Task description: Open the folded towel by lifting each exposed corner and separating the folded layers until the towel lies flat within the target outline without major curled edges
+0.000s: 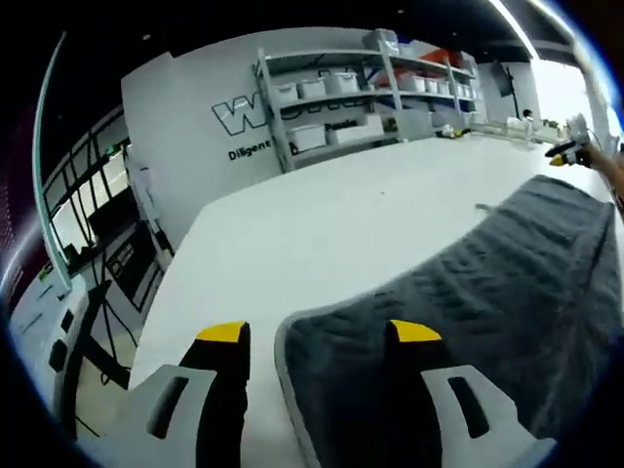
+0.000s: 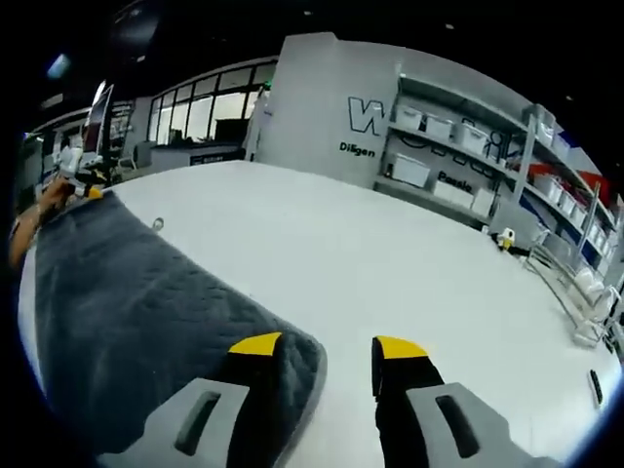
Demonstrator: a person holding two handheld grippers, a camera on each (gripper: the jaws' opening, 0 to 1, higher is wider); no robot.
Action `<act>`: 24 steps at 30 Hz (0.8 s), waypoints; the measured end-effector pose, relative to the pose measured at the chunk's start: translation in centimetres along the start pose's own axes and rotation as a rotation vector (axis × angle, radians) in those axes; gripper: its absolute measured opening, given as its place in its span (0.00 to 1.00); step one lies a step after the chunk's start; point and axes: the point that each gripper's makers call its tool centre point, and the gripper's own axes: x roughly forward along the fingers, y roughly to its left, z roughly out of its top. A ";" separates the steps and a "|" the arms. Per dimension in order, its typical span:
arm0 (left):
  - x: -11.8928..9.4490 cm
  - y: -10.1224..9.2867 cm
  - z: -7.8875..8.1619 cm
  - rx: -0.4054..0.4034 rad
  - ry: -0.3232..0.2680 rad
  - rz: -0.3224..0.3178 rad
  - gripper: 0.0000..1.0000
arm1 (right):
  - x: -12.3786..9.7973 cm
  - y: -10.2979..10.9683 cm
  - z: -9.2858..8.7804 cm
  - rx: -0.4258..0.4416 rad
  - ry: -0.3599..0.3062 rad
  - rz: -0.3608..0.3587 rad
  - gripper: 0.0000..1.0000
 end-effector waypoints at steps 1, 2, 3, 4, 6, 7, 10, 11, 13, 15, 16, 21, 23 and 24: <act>0.3 0.0 -0.2 0.000 0.004 -0.004 0.54 | 0.2 -0.3 -0.3 0.012 0.013 -0.004 0.32; 0.6 0.0 -0.6 -0.005 0.020 -0.014 0.54 | 0.7 -0.7 -0.6 0.019 0.023 -0.007 0.32; 0.8 0.1 -0.7 -0.007 0.025 -0.011 0.54 | 0.8 -0.8 -0.7 0.023 0.026 -0.007 0.32; 1.0 0.2 -0.9 -0.009 0.030 -0.008 0.54 | 1.0 -0.9 -0.9 0.030 0.029 -0.007 0.31; 1.5 0.7 -1.4 0.007 0.052 -0.003 0.54 | 1.5 -0.9 -1.2 0.049 0.036 0.003 0.30; 1.7 0.7 -1.6 0.005 0.057 -0.008 0.54 | 1.7 -0.7 -1.3 0.050 0.036 0.011 0.29; 2.0 0.5 -2.1 -0.019 0.067 -0.032 0.52 | 2.2 0.1 -1.5 0.040 0.048 0.030 0.26; 2.2 0.6 -2.3 -0.022 0.072 -0.034 0.51 | 2.5 0.4 -1.7 0.030 0.061 0.037 0.26; 2.4 0.6 -2.7 -0.028 0.085 -0.034 0.50 | 2.9 0.6 -2.0 0.023 0.074 0.041 0.24; 2.6 0.6 -2.8 -0.053 0.083 -0.048 0.48 | 3.1 1.0 -2.2 0.024 0.083 0.051 0.22; 2.6 0.6 -2.8 -0.059 0.080 -0.055 0.47 | 3.3 1.1 -2.4 0.032 0.088 0.054 0.21; 2.5 0.4 -3.0 -0.087 0.079 -0.071 0.39 | 3.9 0.7 -3.3 0.066 0.111 0.055 0.16; 2.4 0.1 -3.1 -0.090 0.075 -0.090 0.34 | 4.1 0.6 -3.5 0.078 0.110 0.059 0.14; 2.4 0.1 -3.1 -0.091 0.074 -0.090 0.34 | 4.1 0.8 -3.6 0.081 0.110 0.061 0.13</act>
